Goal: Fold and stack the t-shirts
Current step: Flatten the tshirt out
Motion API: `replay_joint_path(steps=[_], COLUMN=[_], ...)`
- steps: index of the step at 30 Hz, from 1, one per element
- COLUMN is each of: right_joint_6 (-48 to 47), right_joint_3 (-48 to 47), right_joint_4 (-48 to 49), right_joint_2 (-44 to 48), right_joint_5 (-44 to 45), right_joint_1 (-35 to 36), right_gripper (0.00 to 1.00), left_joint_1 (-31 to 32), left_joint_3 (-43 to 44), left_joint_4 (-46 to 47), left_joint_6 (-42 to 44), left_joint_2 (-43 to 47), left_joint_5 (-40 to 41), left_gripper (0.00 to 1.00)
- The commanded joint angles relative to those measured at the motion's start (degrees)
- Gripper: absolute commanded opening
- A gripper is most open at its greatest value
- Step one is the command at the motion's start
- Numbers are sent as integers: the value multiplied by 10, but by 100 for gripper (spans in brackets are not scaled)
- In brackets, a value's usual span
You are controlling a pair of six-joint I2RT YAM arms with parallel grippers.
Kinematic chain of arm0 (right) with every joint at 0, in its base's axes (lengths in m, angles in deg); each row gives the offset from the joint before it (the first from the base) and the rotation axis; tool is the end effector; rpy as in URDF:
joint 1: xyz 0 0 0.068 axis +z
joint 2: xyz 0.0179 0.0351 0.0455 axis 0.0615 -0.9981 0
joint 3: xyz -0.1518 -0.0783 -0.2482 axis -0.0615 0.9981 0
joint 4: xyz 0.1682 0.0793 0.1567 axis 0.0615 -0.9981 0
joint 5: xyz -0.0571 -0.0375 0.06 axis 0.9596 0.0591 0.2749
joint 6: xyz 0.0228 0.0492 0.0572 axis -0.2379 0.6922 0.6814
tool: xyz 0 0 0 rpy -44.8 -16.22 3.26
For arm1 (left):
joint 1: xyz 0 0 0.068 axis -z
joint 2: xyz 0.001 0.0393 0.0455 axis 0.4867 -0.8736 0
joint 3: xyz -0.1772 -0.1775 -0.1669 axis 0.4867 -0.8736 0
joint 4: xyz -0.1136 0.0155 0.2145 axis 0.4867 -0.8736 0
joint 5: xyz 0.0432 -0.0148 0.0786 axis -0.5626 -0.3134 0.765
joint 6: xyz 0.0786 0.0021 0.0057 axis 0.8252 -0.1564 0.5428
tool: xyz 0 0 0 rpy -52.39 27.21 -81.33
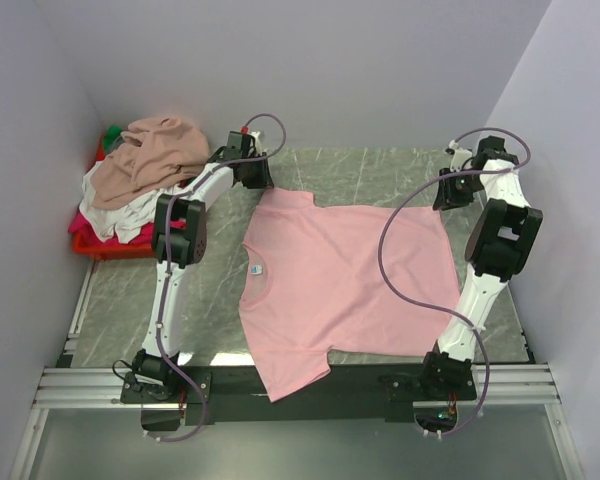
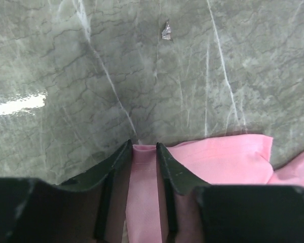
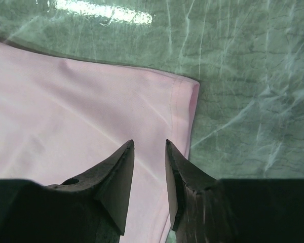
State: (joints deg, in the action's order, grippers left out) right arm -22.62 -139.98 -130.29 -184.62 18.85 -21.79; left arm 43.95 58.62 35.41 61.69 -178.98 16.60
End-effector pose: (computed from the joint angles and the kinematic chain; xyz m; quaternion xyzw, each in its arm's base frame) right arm 0.4625 -0.1214 0.2126 -0.0805 0.9555 0.1446 0.2444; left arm 0.5637 -0.1686 0.1573 0.0144 0.9159 -0.2352 0.3249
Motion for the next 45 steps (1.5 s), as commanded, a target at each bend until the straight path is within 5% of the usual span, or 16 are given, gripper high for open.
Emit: replay_joint_path(steps=[1, 9, 35, 45], right_joint_6=[2, 0, -6, -30], right_joint_3=[-18, -113, -176, -238], right_joint_4=[10, -14, -43, -87], right_joint_2=[25, -55, -154, -185], right_joint_5=[10, 33, 62, 75], right_joint_1=[-7, -7, 24, 34], right_gripper=[40, 40, 42, 28], left_joint_1=[10, 11, 2, -2], left_joint_3=[6, -18, -28, -29], left_joint_4=[-50, -31, -5, 2], left_joint_6=[29, 27, 5, -6], left_joint_2=[-24, -9, 14, 14], left_joint_5=[42, 30, -9, -27], left_gripper=[31, 0, 0, 0])
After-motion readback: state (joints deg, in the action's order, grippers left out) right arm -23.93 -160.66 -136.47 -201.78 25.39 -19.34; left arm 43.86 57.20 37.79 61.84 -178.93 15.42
